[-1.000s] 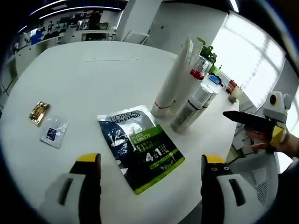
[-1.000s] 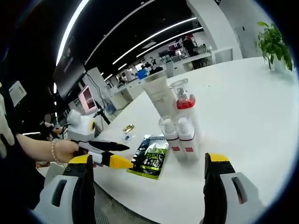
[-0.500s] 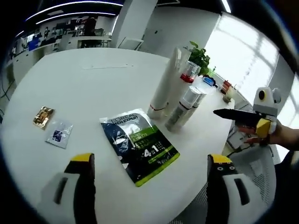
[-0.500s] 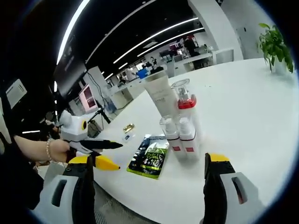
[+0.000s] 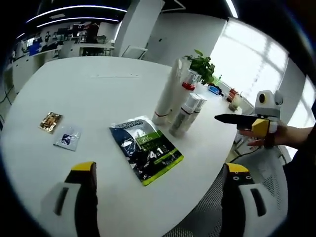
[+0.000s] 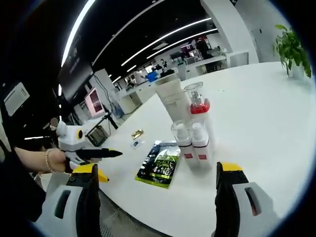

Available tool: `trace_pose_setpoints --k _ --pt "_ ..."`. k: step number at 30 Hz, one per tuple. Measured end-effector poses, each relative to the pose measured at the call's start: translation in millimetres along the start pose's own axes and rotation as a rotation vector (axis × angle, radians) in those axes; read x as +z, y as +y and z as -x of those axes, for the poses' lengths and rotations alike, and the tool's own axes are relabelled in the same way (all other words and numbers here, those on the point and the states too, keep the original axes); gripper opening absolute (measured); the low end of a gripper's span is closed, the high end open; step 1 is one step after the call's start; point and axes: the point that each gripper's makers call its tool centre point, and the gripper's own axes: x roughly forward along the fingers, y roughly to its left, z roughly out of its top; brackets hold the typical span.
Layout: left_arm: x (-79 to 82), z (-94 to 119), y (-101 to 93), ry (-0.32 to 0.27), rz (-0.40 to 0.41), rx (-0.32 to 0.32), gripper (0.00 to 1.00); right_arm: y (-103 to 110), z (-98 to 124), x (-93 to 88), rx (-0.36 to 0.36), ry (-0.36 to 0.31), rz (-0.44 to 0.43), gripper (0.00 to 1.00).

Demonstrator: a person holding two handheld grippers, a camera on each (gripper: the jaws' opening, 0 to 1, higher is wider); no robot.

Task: Arrange the skincare products in the storage area until every visible bottle or jar stands upright without overlapping.

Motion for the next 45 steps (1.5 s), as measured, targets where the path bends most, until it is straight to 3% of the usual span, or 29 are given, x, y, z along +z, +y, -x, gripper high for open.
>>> trace_pose_setpoints --k 11,22,29,36,45 --pt "6.6 46.7 9.7 -0.062 -0.015 0.027 0.99 0.2 0.6 1.1 -0.004 -0.004 0.008 0.99" --pt "-0.3 78.9 23.5 -0.104 0.002 0.042 0.99 -3.7 2.4 5.1 -0.033 -0.012 0.039 0.99" --pt "2.2 80.2 25.9 -0.12 -0.013 0.047 0.99 -7.6 8.1 8.8 -0.061 -0.011 0.07 0.99" --pt "-0.4 77.8 25.9 -0.103 -0.007 0.042 0.99 -17.8 15.7 11.2 -0.099 -0.026 0.072 0.99" --pt "0.9 66.1 27.2 -0.068 -0.006 0.043 0.99 -12.4 12.5 6.6 -0.089 -0.002 0.089 0.98"
